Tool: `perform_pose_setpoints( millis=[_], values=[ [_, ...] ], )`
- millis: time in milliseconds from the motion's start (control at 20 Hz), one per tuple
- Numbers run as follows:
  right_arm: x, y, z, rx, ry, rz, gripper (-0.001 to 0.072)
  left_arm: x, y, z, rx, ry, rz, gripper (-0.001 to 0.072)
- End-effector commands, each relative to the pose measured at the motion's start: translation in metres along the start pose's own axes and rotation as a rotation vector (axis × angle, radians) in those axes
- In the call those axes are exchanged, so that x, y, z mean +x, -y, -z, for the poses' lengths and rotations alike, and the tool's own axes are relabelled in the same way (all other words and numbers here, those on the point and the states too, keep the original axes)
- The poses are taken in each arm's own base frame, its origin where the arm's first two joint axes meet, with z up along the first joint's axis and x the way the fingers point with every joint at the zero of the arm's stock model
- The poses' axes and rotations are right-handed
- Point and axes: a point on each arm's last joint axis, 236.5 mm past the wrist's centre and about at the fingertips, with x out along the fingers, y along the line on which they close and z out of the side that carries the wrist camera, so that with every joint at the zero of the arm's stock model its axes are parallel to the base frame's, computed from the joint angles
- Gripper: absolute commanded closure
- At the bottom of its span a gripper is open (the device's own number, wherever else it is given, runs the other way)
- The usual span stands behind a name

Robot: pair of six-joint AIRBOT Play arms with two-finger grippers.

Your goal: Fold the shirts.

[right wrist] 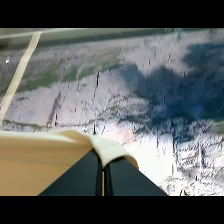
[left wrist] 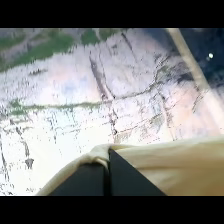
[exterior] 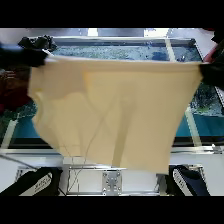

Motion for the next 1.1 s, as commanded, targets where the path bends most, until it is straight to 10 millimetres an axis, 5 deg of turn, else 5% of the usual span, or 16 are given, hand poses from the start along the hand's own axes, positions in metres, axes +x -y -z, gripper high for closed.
perform_pose_setpoints(
  millis=[0, 150, 400, 750, 1050],
  values=[
    [0.093, 0.062, 0.071, 0.097, -0.087, 0.091, 0.0675, 0.117, -0.052, 0.059, -0.079, -0.095, -0.069, 0.0697],
    [0.150, 0.099, 0.091, 0.200, -0.065, 0.144, 0.0675, 0.173, -0.081, 0.051, -0.136, -0.016, -0.109, 0.0697],
    [0.195, 0.109, 0.114, 0.227, -0.066, 0.164, 0.0675, 0.195, -0.089, 0.050, -0.137, -0.026, -0.112, 0.0696],
    [0.181, 0.100, 0.115, 0.135, -0.169, 0.130, 0.0675, 0.163, -0.059, 0.162, -0.123, -0.539, -0.014, 0.0696],
    [0.171, 0.095, 0.150, 0.090, -0.338, 0.109, 0.0674, 0.142, -0.049, 0.216, -0.144, -0.748, 0.019, 0.0696]
  ],
)
